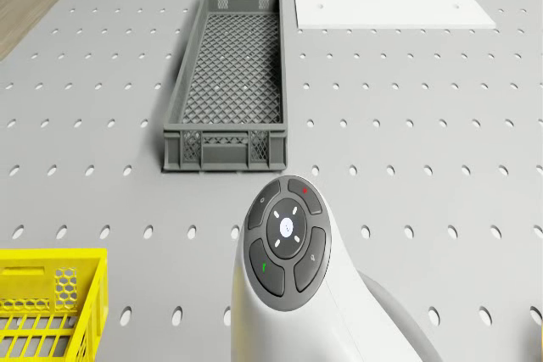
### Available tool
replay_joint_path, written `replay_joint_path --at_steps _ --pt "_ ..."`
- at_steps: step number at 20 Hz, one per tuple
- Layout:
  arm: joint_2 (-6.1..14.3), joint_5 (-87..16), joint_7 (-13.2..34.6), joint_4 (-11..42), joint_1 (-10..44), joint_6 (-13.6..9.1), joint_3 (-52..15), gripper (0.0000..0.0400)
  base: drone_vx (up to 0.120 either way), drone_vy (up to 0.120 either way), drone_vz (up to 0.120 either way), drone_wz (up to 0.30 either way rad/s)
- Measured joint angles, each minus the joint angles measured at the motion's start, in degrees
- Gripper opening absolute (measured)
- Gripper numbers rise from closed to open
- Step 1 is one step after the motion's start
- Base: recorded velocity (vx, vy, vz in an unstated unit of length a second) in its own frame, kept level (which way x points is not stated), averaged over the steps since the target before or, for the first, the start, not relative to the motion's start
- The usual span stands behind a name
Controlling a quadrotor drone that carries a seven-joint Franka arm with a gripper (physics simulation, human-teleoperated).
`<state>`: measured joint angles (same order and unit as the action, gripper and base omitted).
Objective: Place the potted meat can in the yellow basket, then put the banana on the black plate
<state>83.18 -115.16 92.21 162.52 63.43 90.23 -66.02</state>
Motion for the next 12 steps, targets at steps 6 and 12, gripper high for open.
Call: replay_joint_path --at_steps 6,12 --pt "-0.06 -0.02 -0.03 0.01 -0.03 -0.06 0.01 0.0198 -0.12 0.12 0.0 0.0" --pt "-0.11 -0.05 -0.05 0.01 -0.05 -0.11 0.02 0.0198 -0.12 0.12 0.0 0.0"
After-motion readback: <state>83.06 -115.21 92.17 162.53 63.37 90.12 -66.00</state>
